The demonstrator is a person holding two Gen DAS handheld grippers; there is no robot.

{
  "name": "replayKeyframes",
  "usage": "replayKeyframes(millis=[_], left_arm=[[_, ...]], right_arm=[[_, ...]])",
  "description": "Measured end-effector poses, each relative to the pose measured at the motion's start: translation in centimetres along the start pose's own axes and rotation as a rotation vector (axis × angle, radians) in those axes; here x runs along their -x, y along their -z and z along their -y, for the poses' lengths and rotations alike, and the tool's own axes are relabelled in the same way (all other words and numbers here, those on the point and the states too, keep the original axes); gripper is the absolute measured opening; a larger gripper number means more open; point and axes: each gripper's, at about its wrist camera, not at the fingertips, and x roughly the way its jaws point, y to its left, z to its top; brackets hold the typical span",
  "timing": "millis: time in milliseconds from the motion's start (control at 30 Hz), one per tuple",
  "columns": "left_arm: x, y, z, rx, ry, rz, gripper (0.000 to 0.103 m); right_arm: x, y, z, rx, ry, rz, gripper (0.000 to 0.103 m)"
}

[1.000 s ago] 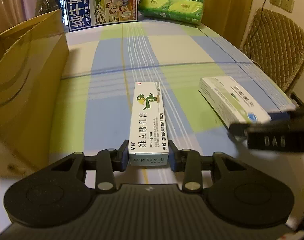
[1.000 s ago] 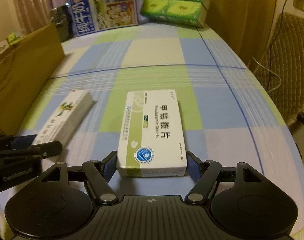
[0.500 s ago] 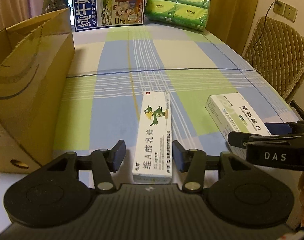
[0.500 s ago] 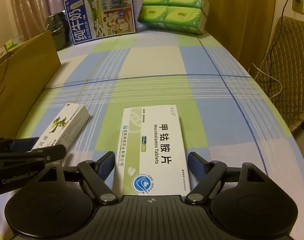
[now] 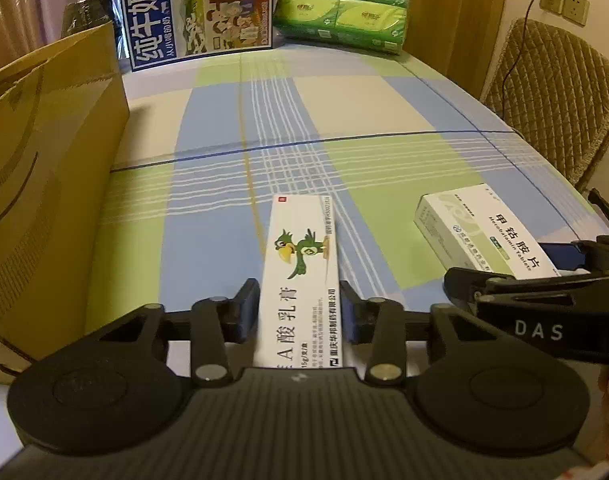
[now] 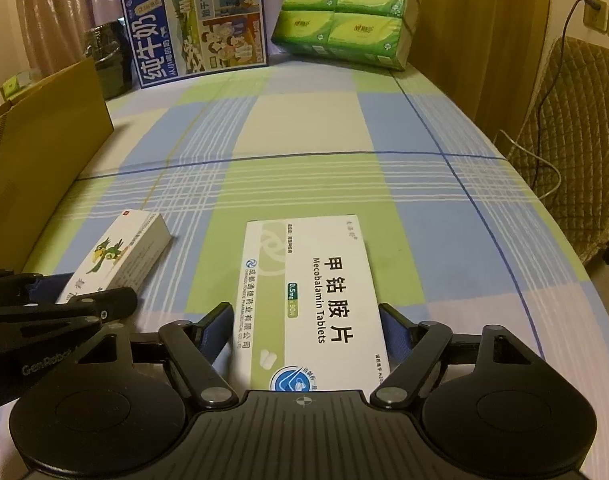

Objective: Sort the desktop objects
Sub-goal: 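Carry both medicine boxes toward the cardboard box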

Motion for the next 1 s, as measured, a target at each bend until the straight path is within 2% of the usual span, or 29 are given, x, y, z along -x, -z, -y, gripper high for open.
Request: replayKeyframes(millis=[333,500,733,1000], left_arm=[[0.6,0.3,0.1,-0.006,0.005,-0.007,0.033],[1.7,0.4,0.4,-0.010,0.008,-0.001,0.033],[5.3,-1.0,1.1,0.003,0.020,0.045,0.033],[11.2,-2.1,1.2,0.018,0.003,0.092,0.033]], right_arm=[[2.0,0.4,-0.7,0.034,0.017,0.037,0.068],[4.2,0.0,-0.1,0.002,0.028,0.060,0.068],[8.9,-0.9,0.4,-0.056,0.024,0.098,0.068],[14.0,-1.6,-1.4,-0.062,-0.014,0.153,0.068]])
